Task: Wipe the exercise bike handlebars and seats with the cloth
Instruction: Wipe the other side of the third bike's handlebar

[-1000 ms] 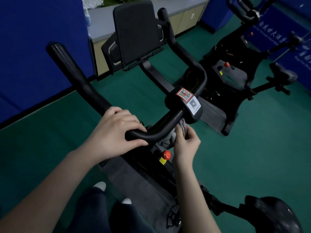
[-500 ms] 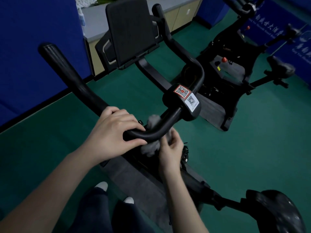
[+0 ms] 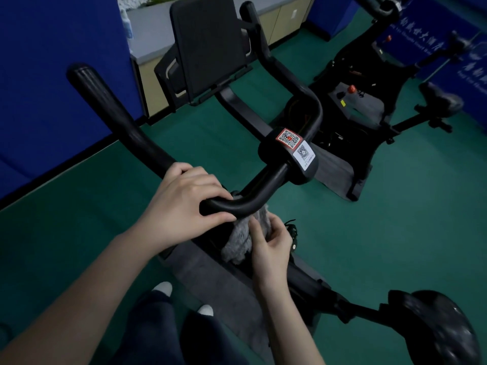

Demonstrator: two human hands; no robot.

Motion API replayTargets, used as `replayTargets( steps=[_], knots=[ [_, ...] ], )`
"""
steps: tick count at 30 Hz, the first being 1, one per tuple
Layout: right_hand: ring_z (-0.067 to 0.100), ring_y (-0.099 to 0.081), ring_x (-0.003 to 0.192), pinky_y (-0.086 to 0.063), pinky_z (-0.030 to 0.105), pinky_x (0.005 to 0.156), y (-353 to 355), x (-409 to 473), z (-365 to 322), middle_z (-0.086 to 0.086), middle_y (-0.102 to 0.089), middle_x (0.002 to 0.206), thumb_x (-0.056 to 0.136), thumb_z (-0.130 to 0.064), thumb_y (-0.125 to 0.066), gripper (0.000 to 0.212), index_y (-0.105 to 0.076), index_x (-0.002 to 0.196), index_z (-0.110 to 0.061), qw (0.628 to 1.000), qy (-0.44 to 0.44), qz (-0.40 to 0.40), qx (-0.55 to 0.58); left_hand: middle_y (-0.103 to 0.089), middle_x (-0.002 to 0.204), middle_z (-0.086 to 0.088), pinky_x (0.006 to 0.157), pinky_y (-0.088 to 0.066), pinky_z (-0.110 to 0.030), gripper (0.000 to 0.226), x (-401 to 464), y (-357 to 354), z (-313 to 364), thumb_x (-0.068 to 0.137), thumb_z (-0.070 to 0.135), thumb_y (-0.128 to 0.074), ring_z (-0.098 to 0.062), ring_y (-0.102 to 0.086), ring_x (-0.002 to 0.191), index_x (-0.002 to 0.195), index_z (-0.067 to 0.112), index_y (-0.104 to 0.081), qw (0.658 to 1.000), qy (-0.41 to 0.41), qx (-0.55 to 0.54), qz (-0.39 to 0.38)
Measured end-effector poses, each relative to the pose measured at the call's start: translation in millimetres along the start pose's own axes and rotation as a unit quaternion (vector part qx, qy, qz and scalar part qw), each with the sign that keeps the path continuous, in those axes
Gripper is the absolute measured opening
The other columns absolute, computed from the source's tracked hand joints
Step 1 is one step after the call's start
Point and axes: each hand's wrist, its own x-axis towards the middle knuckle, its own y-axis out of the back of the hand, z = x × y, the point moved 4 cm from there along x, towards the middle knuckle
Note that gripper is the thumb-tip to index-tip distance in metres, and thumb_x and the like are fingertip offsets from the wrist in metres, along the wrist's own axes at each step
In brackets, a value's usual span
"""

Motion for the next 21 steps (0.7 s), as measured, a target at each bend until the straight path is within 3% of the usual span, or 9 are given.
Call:
replayTargets(
  steps=[2, 7, 12, 18, 21],
  knots=[
    [-0.003, -0.063, 0.067, -0.047, 0.01, 0.063, 4, 0, -1, 0.0, -0.068, 0.079, 0.089, 0.004, -0.06, 0.009, -0.064, 0.097, 0.003, 1.0, -0.008, -0.003, -0.003, -0.063, 0.085, 0.021, 0.091, -0.022, -0.021, 0.041, 1, 0, 0, 0.075, 0.064, -0.052, 0.001, -0.052, 0.087, 0.09, 0.032, -0.072, 1.0, 0.0, -0.001, 0.0],
    [0.002, -0.065, 0.072, -0.052, 0.017, 0.067, 13, 8, -9, 0.002, -0.068, 0.083, 0.091, 0.002, -0.059, 0.009, -0.063, 0.097, -0.002, 0.996, -0.002, 0.079, 0.028, -0.064, 0.085, 0.02, 0.091, -0.023, -0.023, 0.042, -1, -1, 1, 0.076, 0.065, -0.052, -0.002, -0.054, 0.087, 0.09, 0.031, -0.073, 1.0, -0.001, -0.006, 0.008],
    [0.007, -0.065, 0.079, -0.052, 0.022, 0.074, 6, -13, -13, 0.003, -0.071, 0.086, 0.089, 0.0, -0.061, 0.012, -0.066, 0.091, -0.011, 0.994, 0.044, 0.1, -0.029, -0.065, 0.084, 0.017, 0.091, -0.022, -0.023, 0.04, -2, -1, 2, 0.077, 0.061, -0.055, -0.006, -0.056, 0.085, 0.091, 0.028, -0.072, 1.0, -0.018, 0.0, 0.011],
    [0.018, -0.065, 0.085, -0.053, 0.037, 0.081, 5, -31, -10, 0.013, -0.07, 0.094, 0.094, -0.008, -0.057, 0.012, -0.065, 0.095, -0.016, 0.992, -0.016, 0.121, 0.025, -0.065, 0.086, 0.014, 0.09, -0.027, -0.031, 0.042, -4, -1, 0, 0.08, 0.06, -0.052, -0.012, -0.057, 0.087, 0.093, 0.026, -0.071, 0.999, -0.04, 0.02, -0.011],
    [0.016, -0.064, 0.084, -0.052, 0.033, 0.078, 7, -40, -16, 0.011, -0.069, 0.094, 0.095, -0.009, -0.057, 0.011, -0.063, 0.094, -0.018, 0.987, -0.008, 0.156, 0.024, -0.065, 0.09, 0.012, 0.089, -0.028, -0.033, 0.046, -5, 1, 0, 0.082, 0.061, -0.05, -0.015, -0.058, 0.089, 0.101, 0.025, -0.071, 0.997, -0.062, 0.026, -0.036]
  ],
)
